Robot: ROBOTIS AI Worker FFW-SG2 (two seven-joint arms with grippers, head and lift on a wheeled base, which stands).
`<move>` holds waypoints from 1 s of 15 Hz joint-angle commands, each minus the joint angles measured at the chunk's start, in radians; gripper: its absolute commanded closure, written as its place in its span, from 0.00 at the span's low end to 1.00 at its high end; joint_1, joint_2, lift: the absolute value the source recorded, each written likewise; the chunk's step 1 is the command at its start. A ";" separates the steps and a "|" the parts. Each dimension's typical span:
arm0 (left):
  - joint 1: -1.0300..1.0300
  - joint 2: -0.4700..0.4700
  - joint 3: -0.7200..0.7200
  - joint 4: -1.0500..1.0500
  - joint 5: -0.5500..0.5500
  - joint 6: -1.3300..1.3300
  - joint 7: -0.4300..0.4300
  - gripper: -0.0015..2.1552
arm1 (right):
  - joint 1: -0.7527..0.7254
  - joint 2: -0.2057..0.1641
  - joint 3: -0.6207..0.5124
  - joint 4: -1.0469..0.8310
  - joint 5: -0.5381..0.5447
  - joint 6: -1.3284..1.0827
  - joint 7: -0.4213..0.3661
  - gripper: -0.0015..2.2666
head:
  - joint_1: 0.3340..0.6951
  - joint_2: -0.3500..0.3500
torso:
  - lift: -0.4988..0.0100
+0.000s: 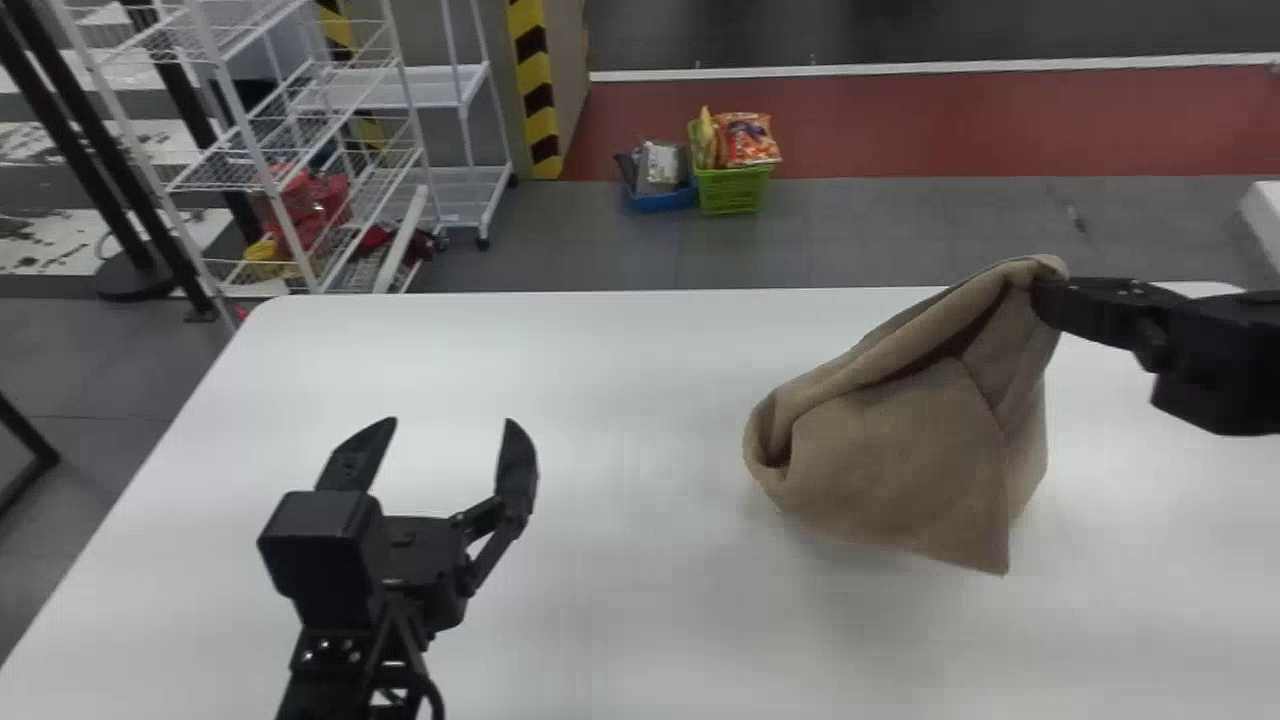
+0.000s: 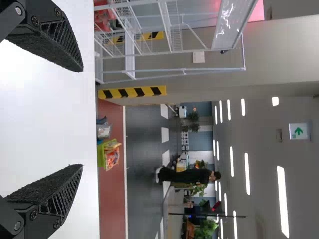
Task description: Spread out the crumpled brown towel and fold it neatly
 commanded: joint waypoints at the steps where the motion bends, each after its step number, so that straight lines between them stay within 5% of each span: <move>1: -0.003 0.000 -0.007 0.000 -0.007 0.000 0.001 0.07 | -0.046 0.001 -0.071 0.149 -0.002 -0.063 -0.019 0.94 | 1.00 0.52 | 0.73; 2: -0.003 0.000 -0.013 0.000 -0.015 0.000 0.003 0.07 | -0.055 0.001 -0.092 0.187 -0.003 -0.054 -0.025 0.81 | 1.00 0.49 | 0.73; 4: -0.003 0.000 -0.016 0.003 -0.018 0.000 0.004 0.07 | -0.032 0.001 -0.115 0.236 0.000 -0.066 -0.024 0.19 | 1.00 0.42 | 0.73; 5: -0.003 0.000 -0.015 0.004 -0.018 0.000 0.003 0.07 | -0.009 0.001 -0.111 0.239 0.016 -0.081 -0.027 0.00 | 1.00 0.40 | 0.73; 8: -0.005 0.000 -0.020 0.004 -0.018 0.000 0.003 0.07 | 0.066 0.001 0.029 0.233 0.297 -0.100 -0.088 0.02 | 1.00 0.37 | 0.73; 15: -0.003 0.000 -0.021 0.013 -0.018 0.000 0.001 0.07 | 0.285 0.001 -0.048 0.078 0.201 -0.250 0.013 0.06 | 1.00 0.35 | 0.73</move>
